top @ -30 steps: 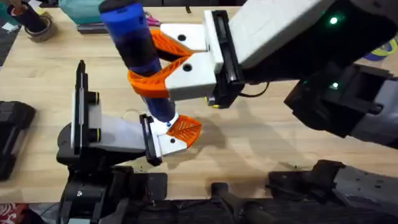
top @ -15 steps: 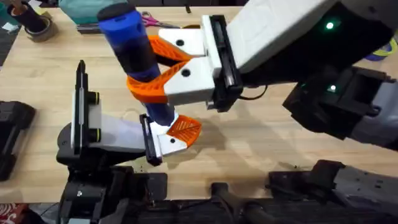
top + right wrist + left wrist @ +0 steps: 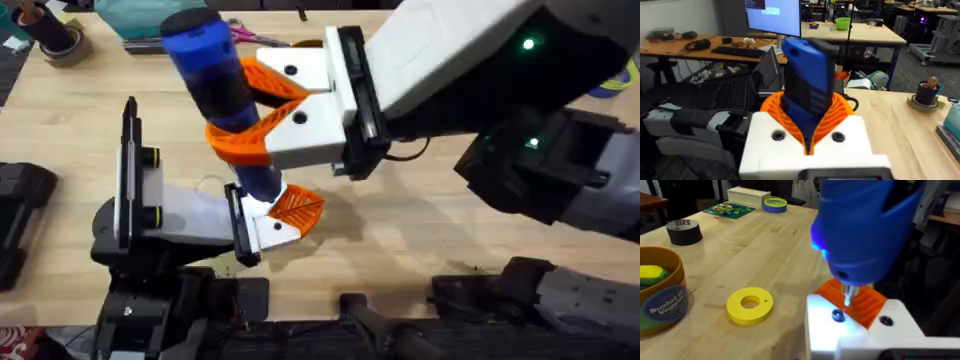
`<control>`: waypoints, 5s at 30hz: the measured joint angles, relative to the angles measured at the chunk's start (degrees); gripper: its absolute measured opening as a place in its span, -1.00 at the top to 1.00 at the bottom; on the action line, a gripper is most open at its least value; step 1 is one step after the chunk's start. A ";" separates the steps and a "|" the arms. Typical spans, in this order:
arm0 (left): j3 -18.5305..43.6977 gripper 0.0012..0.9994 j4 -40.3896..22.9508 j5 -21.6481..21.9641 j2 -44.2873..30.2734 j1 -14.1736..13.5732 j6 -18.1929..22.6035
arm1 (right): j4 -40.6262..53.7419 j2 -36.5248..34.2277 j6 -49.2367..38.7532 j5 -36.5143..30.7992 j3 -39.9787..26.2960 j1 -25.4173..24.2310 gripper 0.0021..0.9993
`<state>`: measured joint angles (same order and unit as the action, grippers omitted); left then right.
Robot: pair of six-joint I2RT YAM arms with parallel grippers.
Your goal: Pick up the gripper from the table and insert it into the empty holder that is missing its gripper. Then pick up a screw, insert it into the mounting hole, and use the screwdriver to tighten it. Finally, clean up the table by picking up the vegetable and placing it into the bucket.
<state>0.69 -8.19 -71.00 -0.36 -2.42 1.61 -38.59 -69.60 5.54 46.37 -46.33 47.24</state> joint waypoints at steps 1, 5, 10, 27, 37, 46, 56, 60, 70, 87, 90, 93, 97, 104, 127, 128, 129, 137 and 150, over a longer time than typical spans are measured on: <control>0.00 1.00 0.00 0.00 0.00 0.00 0.00 | -0.04 0.00 0.00 0.00 0.00 0.00 0.96; 0.00 1.00 0.00 0.00 0.00 0.00 0.00 | -0.07 0.00 0.00 0.00 0.00 0.00 0.96; 0.00 1.00 0.00 0.00 0.00 0.00 0.00 | -0.07 0.00 0.00 0.00 0.00 0.00 0.96; 0.00 1.00 0.00 0.00 0.00 0.00 0.00 | -0.85 -2.14 -0.02 0.00 0.00 0.04 0.96; 0.00 1.00 0.00 0.00 0.00 0.00 0.00 | -0.92 -2.14 0.00 0.00 0.20 0.17 0.96; 0.00 1.00 -0.02 -0.02 0.00 0.00 -0.04 | -4.28 -2.14 0.00 0.00 1.92 0.17 0.96; 0.00 1.00 -0.04 -0.15 0.00 0.00 -0.02 | -4.31 -2.12 0.04 0.00 1.92 0.17 0.96; 0.00 1.00 -0.04 -0.17 0.00 0.00 -0.04 | -4.33 -2.14 0.11 0.00 1.92 0.17 0.96; 0.00 1.00 -0.04 -0.20 0.00 0.00 -0.02 | -4.33 -2.14 0.44 0.00 1.92 0.17 0.96; 0.00 1.00 -0.09 -0.37 0.00 -0.01 -0.02 | -4.39 -2.14 0.89 0.46 1.95 0.17 0.96; 0.00 1.00 -0.11 -0.42 0.00 -0.02 -0.04 | -4.33 -2.14 0.90 0.48 1.95 0.17 0.96; 0.00 1.00 -0.11 -0.42 0.00 -0.02 -0.04 | -4.32 -2.14 0.94 0.54 1.95 0.17 0.96; 0.00 1.00 -0.13 -0.54 0.00 -0.02 -0.04 | -4.33 -2.14 0.92 0.63 1.95 0.17 0.96; 0.00 1.00 -0.15 -0.80 0.00 -0.02 -0.04 | -4.37 -2.14 0.87 1.42 1.95 0.15 0.96; 0.00 1.00 -0.20 -1.05 0.00 -0.02 -0.03 | -4.07 -2.14 0.87 1.75 1.95 0.15 0.96; 0.00 1.00 -0.20 -1.07 0.00 -0.02 -0.04 | -4.04 -2.14 0.87 1.75 1.95 0.15 0.96; 0.00 1.00 -0.18 -1.07 0.00 -0.02 -0.02 | -4.02 -2.14 0.87 1.75 1.97 0.15 0.96; 0.00 1.00 -0.20 -1.14 0.00 -0.02 -0.02 | -4.02 -2.14 0.87 1.75 2.03 0.15 0.96; 0.00 1.00 -0.20 -1.22 0.00 -0.02 0.00 | -7.65 -1.97 5.24 1.90 2.52 -1.44 0.96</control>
<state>0.69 -8.38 -72.22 -0.36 -2.44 1.61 -46.24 -71.57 10.78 48.27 -43.81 45.81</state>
